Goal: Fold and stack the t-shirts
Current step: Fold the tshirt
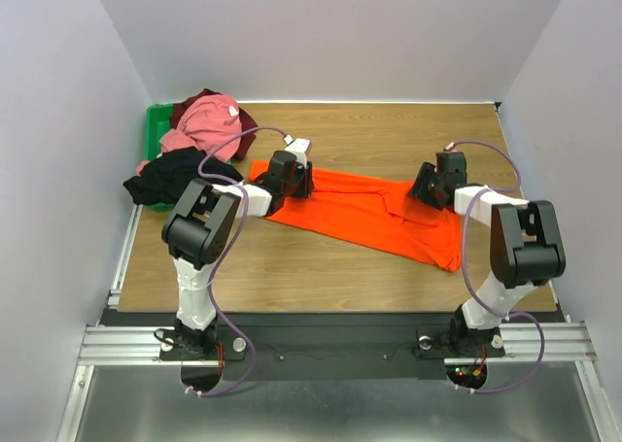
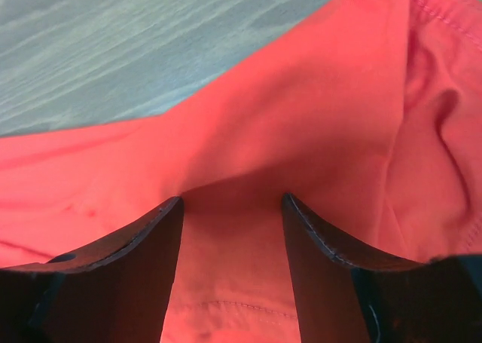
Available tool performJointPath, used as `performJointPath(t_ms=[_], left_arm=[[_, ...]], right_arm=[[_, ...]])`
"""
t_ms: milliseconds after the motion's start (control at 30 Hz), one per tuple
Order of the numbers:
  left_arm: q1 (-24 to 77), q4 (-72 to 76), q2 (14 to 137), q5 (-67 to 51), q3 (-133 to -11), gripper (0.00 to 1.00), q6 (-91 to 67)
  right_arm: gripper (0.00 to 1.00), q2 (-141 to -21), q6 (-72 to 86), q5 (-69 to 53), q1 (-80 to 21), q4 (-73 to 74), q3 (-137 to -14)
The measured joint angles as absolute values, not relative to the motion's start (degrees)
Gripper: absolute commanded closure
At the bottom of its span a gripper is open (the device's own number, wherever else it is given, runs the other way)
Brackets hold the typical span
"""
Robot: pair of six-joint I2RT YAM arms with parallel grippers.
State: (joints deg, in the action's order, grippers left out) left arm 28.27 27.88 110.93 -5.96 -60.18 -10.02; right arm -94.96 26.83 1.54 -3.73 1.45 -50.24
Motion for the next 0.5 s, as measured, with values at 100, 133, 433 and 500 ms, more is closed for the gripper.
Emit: performJointPath(t_ms=[100, 133, 433, 500], left_arm=[[28.2, 26.5, 113.5, -5.7, -62.3, 0.58, -9.6], [28.2, 25.8, 113.9, -5.6, -63.0, 0.58, -9.5], [28.6, 26.0, 115.1, -4.1, -64.1, 0.58, -9.6], [29.0, 27.6, 114.5, -3.7, -62.5, 0.58, -9.6]], right_arm=[[0.38, -98.7, 26.8, 1.7, -3.7, 1.2, -53.9], [0.38, -100.1, 26.8, 1.9, -3.7, 1.2, -55.3], [0.37, -110.9, 26.1, 3.8, -3.7, 2.2, -69.1], [0.37, -113.2, 25.6, 3.9, -3.7, 3.4, -72.3]])
